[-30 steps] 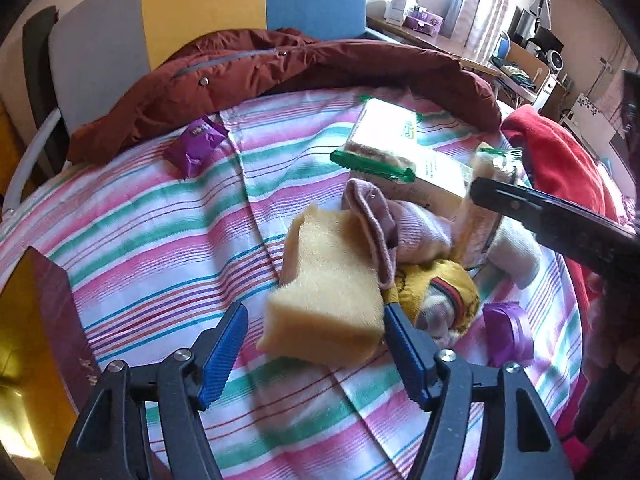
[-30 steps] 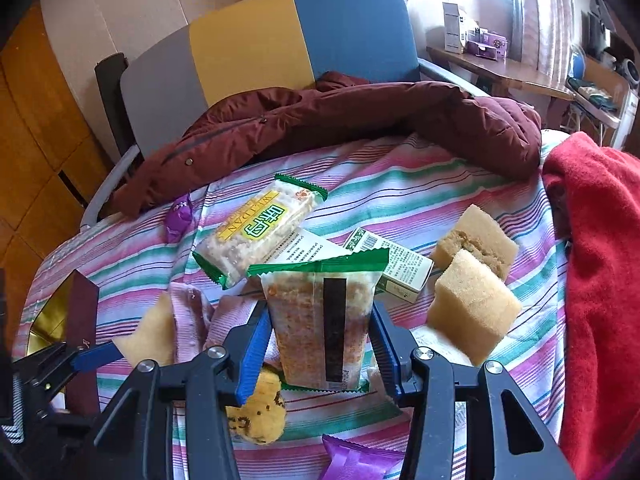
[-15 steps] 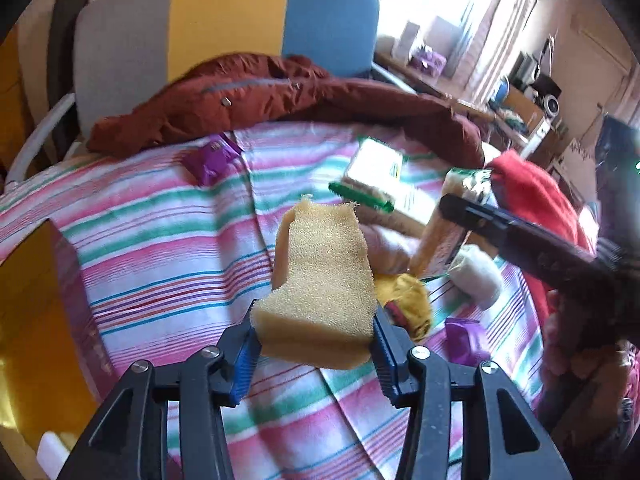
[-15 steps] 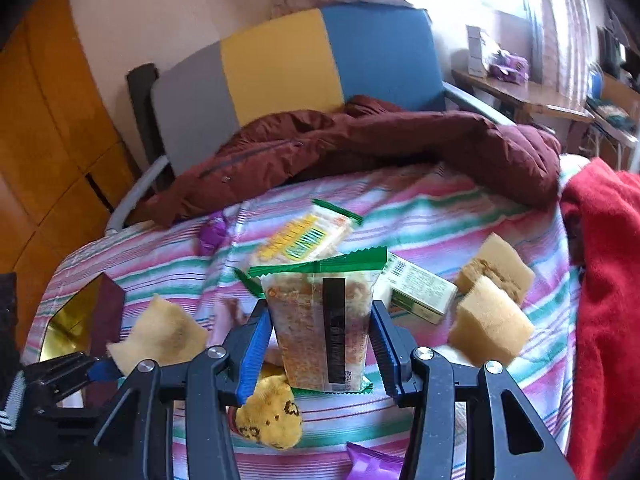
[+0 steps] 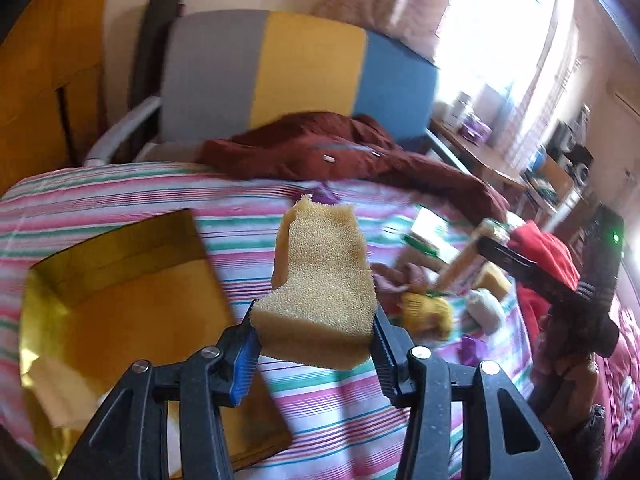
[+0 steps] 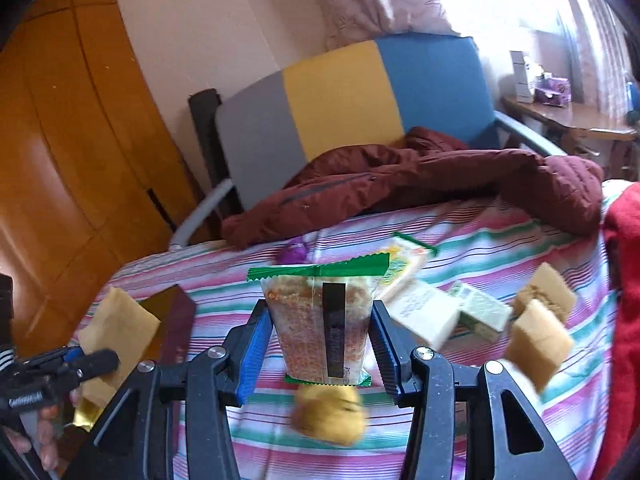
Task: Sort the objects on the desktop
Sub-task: 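Carry both items to the gold tray and open both tools inside it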
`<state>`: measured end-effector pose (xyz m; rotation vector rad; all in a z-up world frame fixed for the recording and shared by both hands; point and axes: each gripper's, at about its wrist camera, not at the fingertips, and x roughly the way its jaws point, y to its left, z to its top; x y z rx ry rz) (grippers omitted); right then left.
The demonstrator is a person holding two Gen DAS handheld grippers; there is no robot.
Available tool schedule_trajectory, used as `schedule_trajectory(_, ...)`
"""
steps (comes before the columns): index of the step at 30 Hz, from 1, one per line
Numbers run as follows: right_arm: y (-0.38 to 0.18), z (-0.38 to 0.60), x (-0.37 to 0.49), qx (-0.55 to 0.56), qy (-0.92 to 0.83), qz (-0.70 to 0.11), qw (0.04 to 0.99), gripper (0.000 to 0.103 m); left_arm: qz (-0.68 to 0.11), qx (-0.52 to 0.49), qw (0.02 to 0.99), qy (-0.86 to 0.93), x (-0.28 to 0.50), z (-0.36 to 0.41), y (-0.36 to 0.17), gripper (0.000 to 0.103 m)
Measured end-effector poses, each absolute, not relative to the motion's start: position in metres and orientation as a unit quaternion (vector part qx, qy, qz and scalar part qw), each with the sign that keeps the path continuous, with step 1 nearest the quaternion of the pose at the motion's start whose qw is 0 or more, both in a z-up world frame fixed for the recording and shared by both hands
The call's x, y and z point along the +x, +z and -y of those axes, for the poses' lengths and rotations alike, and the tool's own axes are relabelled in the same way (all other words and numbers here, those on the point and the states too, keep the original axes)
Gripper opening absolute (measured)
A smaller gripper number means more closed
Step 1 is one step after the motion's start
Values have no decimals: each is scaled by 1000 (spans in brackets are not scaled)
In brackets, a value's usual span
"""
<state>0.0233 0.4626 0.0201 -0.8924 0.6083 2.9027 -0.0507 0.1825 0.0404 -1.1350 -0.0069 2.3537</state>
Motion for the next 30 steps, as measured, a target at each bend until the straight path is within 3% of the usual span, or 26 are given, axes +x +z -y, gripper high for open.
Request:
schedule_trajectory(14, 30, -354, -7, -335, 910, -201, -140, 52, 76, -425, 112, 895, -77, -10, 27, 50)
schedule_trajectory(22, 24, -248, -63, -390, 878, -175, -215, 52, 86, -442, 95, 888, -92, 27, 1, 50)
schedule_trajectory(30, -6, -182, -118, -455, 840, -184, -231, 52, 87, -436, 84, 892, -117, 43, -6, 52)
